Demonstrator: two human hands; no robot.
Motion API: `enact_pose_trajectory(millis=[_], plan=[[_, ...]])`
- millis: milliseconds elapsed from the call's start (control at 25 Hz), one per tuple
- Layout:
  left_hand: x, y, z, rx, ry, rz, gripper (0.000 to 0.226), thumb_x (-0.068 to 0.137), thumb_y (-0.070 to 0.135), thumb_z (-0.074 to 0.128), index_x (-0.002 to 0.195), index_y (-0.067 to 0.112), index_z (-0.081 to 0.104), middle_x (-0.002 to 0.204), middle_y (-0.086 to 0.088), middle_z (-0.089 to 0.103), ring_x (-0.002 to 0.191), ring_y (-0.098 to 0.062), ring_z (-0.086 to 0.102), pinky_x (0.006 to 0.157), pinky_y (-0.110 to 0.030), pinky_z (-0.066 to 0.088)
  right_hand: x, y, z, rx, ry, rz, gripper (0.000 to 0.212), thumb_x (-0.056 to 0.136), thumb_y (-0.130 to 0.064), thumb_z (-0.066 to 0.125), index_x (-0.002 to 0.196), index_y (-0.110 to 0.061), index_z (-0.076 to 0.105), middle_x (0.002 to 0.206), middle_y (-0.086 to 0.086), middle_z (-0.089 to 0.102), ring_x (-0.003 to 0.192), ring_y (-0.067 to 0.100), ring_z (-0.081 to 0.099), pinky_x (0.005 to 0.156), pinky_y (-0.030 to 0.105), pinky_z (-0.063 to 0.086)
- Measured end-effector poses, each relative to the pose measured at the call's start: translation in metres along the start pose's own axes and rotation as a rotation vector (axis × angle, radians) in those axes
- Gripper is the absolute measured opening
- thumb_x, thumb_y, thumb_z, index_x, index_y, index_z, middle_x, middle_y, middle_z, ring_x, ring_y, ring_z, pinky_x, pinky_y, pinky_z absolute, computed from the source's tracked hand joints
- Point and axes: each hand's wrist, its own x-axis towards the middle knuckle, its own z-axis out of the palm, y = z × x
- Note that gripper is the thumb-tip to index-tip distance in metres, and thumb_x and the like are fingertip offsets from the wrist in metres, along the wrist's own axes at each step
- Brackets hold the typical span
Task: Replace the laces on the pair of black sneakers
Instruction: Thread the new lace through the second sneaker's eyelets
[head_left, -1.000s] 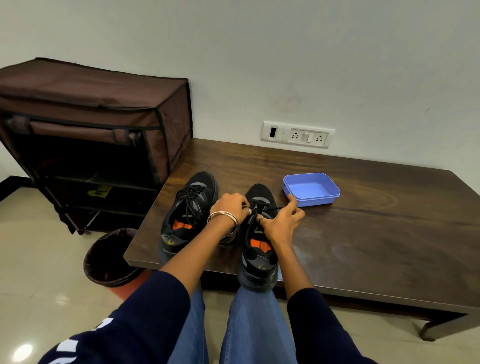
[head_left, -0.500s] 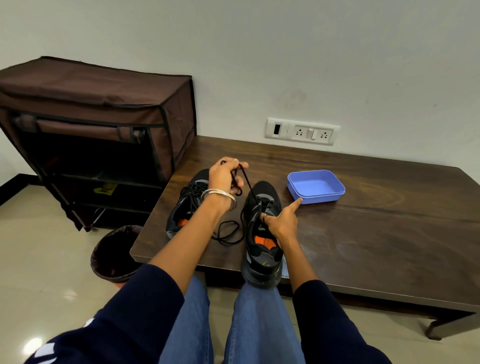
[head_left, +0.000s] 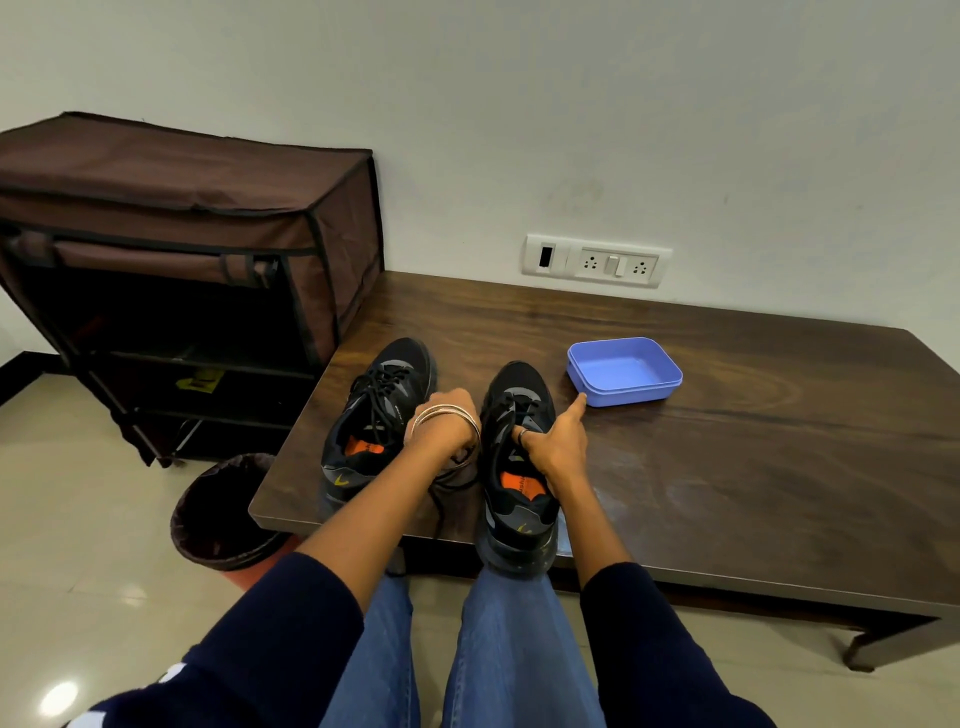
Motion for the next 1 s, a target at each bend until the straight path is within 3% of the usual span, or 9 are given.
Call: enact_pose_trajectory(millis=[120, 280, 440, 560, 640, 720, 800, 880, 1000], plan=[[0.004, 0.007, 0.004, 0.166, 0.242, -0.001, 0.026, 0.096, 0.02, 0.051, 0.116, 0.007, 0.061, 0.122, -0.015, 0.058, 0.113, -0.038, 0.054, 0.087, -0.047, 0.046, 0.002, 0.002, 0.001, -0.008, -0.012, -0.003, 0.126, 0.066, -0.022, 0.085, 0.154, -0.018, -0.005, 0.144, 0.019, 0.04, 0.132, 0.038, 0.042, 0.105, 0.051, 0.043], [0.024, 0.007, 0.015, 0.111, 0.12, 0.085, 0.033, 0.091, 0.038, 0.06, 0.108, 0.009, 0.066, 0.125, -0.014, 0.055, 0.12, -0.037, 0.048, 0.097, -0.049, 0.042, 0.003, 0.002, -0.001, -0.014, -0.034, 0.0, 0.122, 0.069, -0.021, 0.084, 0.154, -0.019, -0.003, 0.147, 0.018, 0.036, 0.134, 0.038, 0.038, 0.106, 0.051, 0.042], [0.035, -0.004, 0.011, -0.488, -0.012, 0.026, 0.029, 0.087, 0.024, 0.066, 0.066, 0.004, 0.066, 0.078, -0.012, 0.069, 0.08, -0.028, 0.066, 0.08, -0.04, 0.056, 0.003, 0.001, -0.003, -0.028, -0.04, 0.008, 0.12, 0.069, -0.022, 0.084, 0.154, -0.018, -0.001, 0.148, 0.018, 0.035, 0.135, 0.037, 0.038, 0.107, 0.051, 0.041], [0.022, 0.0, -0.015, -1.015, -0.031, -0.067, 0.021, 0.088, 0.018, 0.065, 0.073, 0.002, 0.064, 0.065, -0.007, 0.064, 0.046, -0.011, 0.059, 0.048, -0.022, 0.05, -0.003, -0.008, -0.011, 0.059, -0.104, 0.07, 0.106, 0.075, -0.017, 0.081, 0.153, -0.01, 0.009, 0.144, 0.017, 0.043, 0.128, 0.034, 0.047, 0.103, 0.047, 0.045], [0.012, 0.006, -0.037, -1.194, -0.051, -0.07, 0.024, 0.091, 0.025, 0.064, 0.075, 0.007, 0.063, 0.064, -0.005, 0.062, 0.038, -0.01, 0.054, 0.044, -0.022, 0.044, -0.009, -0.023, -0.022, 0.325, -0.177, 0.153, 0.075, 0.08, -0.003, 0.075, 0.141, -0.006, 0.032, 0.129, 0.015, 0.054, 0.114, 0.032, 0.057, 0.093, 0.043, 0.051], [0.003, 0.014, -0.058, -1.286, -0.153, -0.056, 0.031, 0.092, 0.036, 0.059, 0.073, 0.012, 0.063, 0.064, -0.002, 0.066, 0.048, -0.012, 0.057, 0.054, -0.025, 0.045, -0.013, -0.038, -0.031, 0.495, -0.092, 0.164, 0.045, 0.083, 0.0, 0.069, 0.124, -0.002, 0.051, 0.112, 0.013, 0.062, 0.105, 0.031, 0.063, 0.088, 0.039, 0.053], [-0.006, 0.024, -0.072, -1.393, -0.274, -0.036, 0.031, 0.094, 0.039, 0.056, 0.082, 0.011, 0.064, 0.079, -0.004, 0.069, 0.067, -0.016, 0.064, 0.067, -0.03, 0.05, -0.017, -0.056, -0.036, 0.529, 0.044, 0.069, 0.024, 0.089, -0.011, 0.066, 0.111, -0.004, 0.064, 0.105, 0.007, 0.068, 0.106, 0.025, 0.065, 0.084, 0.03, 0.053], [-0.012, 0.035, -0.078, -1.59, -0.387, -0.008, 0.041, 0.092, 0.04, 0.058, 0.108, 0.002, 0.06, 0.104, -0.014, 0.069, 0.093, -0.024, 0.067, 0.083, -0.036, 0.053, -0.028, -0.078, -0.04, 0.591, -0.099, -0.026, 0.025, 0.096, -0.03, 0.058, 0.102, -0.008, 0.068, 0.095, 0.004, 0.07, 0.096, 0.02, 0.067, 0.076, 0.026, 0.051], [-0.018, 0.043, -0.081, -1.931, -0.468, 0.023, 0.077, 0.089, 0.04, 0.062, 0.139, -0.009, 0.031, 0.124, -0.025, 0.059, 0.115, -0.033, 0.06, 0.1, -0.042, 0.047, -0.042, -0.096, -0.055, 0.734, -0.416, 0.02, 0.041, 0.1, -0.041, 0.046, 0.09, -0.006, 0.064, 0.064, 0.005, 0.06, 0.063, 0.021, 0.059, 0.072, 0.036, 0.051]])
